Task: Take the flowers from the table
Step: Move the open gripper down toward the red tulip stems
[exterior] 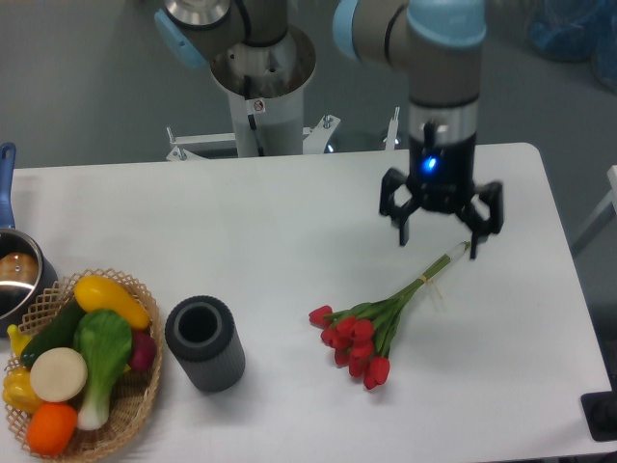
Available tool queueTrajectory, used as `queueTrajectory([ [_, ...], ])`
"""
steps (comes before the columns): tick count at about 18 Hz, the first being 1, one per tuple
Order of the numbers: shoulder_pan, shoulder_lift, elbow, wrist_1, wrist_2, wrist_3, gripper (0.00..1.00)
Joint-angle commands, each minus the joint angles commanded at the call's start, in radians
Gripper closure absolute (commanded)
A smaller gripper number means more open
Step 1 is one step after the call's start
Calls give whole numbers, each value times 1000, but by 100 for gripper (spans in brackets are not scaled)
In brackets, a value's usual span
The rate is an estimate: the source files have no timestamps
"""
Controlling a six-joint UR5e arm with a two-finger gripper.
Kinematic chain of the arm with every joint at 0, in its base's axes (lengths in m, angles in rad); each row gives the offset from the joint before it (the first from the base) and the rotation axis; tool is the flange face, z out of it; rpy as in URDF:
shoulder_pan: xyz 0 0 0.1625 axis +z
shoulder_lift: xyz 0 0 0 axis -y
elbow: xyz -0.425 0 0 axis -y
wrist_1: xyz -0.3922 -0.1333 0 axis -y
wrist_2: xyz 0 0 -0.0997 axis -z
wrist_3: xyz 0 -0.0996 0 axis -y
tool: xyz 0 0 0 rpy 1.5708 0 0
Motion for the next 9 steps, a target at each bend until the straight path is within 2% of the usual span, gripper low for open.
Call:
queueTrajectory([
  [2,-14,-22,-6,-6,0,-5,0],
  [5,-22,-41,-57,-3,0,1,0],
  [9,-22,-69,-64,-6,0,6,0],
])
